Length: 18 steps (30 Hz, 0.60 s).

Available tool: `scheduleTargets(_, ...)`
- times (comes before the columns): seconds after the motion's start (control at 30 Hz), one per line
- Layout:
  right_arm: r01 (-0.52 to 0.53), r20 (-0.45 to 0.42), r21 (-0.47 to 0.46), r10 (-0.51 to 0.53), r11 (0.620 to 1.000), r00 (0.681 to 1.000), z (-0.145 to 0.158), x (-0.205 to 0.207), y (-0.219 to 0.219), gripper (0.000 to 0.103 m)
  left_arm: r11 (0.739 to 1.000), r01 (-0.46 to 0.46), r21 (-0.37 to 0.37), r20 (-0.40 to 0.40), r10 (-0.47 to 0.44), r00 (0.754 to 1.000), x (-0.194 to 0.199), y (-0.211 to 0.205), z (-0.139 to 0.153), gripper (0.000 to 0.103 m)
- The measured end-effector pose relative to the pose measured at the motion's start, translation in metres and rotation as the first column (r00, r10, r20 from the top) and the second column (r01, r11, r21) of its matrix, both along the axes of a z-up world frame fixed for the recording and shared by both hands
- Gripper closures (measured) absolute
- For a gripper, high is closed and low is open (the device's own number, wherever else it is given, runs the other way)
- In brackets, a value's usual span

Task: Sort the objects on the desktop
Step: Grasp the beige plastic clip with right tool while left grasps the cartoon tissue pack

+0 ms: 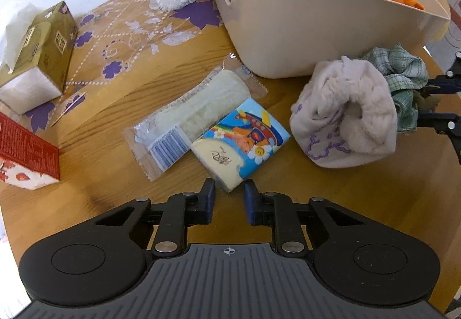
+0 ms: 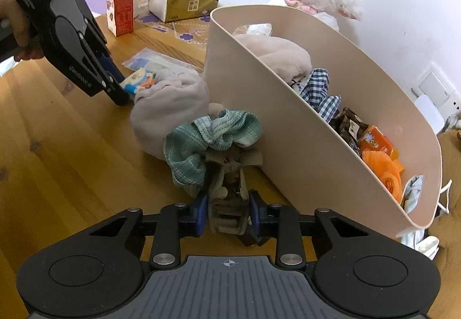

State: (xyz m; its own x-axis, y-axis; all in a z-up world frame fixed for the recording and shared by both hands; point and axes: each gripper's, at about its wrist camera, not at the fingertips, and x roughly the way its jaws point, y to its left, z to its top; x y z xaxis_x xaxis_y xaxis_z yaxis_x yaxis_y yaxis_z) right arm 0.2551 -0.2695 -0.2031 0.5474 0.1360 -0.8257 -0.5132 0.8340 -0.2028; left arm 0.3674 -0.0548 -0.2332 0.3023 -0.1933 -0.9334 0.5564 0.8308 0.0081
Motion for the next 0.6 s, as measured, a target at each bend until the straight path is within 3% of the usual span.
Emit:
scheduleTargets(0.03,0.004,0.001,0.002,-0.004,1.0,1.0,0.001,-0.001,0.0,0.075,1.0,-0.018,0.007,-0.004,0.018,1.0,0.001,0.0,0.001,0.07)
scheduleTargets(0.1,0.011,0.004,0.007,-0.011,1.0,1.0,0.003,-0.003,-0.001,0.075,0.998,-0.054,0.013,0.011,0.054,0.998,0.002,0.003,0.004,0.035)
scheduleTargets(0.13,0.015,0.005,0.011,-0.015,1.0,1.0,0.004,-0.004,-0.002,0.075,0.998,-0.064,0.011,0.04,0.064,0.997,0.001,0.004,0.007,0.032)
scheduleTargets(0.2,0.027,0.005,0.021,-0.028,0.999,1.0,0.005,-0.006,-0.004,0.075,0.997,-0.071,0.009,0.081,0.07,0.994,0.0,0.004,0.01,0.03)
scheduleTargets(0.4,0.083,0.004,0.096,-0.084,0.992,0.996,0.016,-0.014,-0.015,0.075,0.999,-0.049,0.003,0.096,0.049,0.994,0.007,-0.005,0.013,0.03)
scheduleTargets(0.6,0.127,-0.008,0.148,-0.127,0.981,0.992,0.022,-0.022,-0.029,0.075,0.994,0.09,0.06,0.102,-0.096,0.99,0.011,-0.022,0.004,0.028)
